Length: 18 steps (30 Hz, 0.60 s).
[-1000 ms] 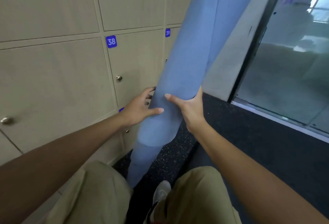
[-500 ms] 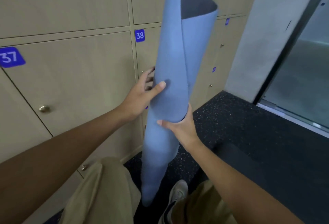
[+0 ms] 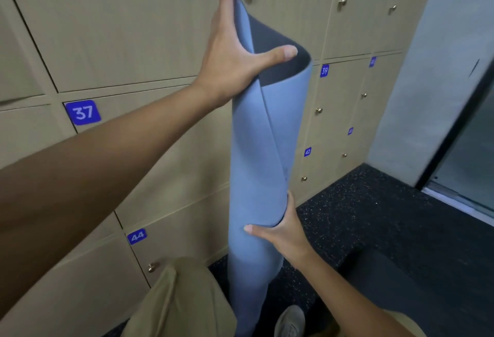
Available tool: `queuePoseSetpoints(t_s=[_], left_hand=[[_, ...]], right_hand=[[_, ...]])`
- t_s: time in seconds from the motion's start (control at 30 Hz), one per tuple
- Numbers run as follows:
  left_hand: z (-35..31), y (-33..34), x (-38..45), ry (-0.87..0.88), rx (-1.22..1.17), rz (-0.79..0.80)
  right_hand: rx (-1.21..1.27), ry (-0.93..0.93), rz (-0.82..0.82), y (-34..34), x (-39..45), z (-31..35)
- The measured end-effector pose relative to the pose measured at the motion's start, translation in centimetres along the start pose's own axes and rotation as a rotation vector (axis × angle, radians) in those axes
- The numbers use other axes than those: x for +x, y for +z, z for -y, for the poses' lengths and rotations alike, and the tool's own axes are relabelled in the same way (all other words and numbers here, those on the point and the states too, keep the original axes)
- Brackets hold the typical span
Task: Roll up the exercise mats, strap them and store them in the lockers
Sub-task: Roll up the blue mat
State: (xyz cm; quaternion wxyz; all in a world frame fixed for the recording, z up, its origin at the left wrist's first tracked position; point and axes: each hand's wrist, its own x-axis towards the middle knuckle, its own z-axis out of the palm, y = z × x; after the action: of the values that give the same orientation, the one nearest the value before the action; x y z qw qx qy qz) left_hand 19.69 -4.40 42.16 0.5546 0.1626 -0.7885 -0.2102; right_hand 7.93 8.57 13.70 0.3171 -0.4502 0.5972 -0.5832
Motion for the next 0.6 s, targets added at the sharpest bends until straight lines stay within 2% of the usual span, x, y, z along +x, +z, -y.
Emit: queuePoseSetpoints(t_s=[0.13,0.27,0.37,0.47,0.6], left_hand=[[-0.6,-0.8,1.3,-0.001,0.133,0.031],[0.0,-1.4,1.1,-0.016,0.171,-0.01],[0.3,-1.9,0.7,-0.021,0.223,-0.018],[1.1,-1.3,-1.3,-0.043,0.28,0.043],[2.4,-0.8,-3.8,-0.031,0.284,-0.029]], right_hand=[[-0.009,0.001,0.024,0.6,0.4,0.5],[-0.009,-0.033,0.032,1.3,0.8,1.9],[0.0,-0.103,-0.063,2.6,1.7,4.4],[0.016,-0.176,-0.209,3.6,3.5,7.1],[-0.048,-0.213,-0.228,4.2,4.5,7.9]])
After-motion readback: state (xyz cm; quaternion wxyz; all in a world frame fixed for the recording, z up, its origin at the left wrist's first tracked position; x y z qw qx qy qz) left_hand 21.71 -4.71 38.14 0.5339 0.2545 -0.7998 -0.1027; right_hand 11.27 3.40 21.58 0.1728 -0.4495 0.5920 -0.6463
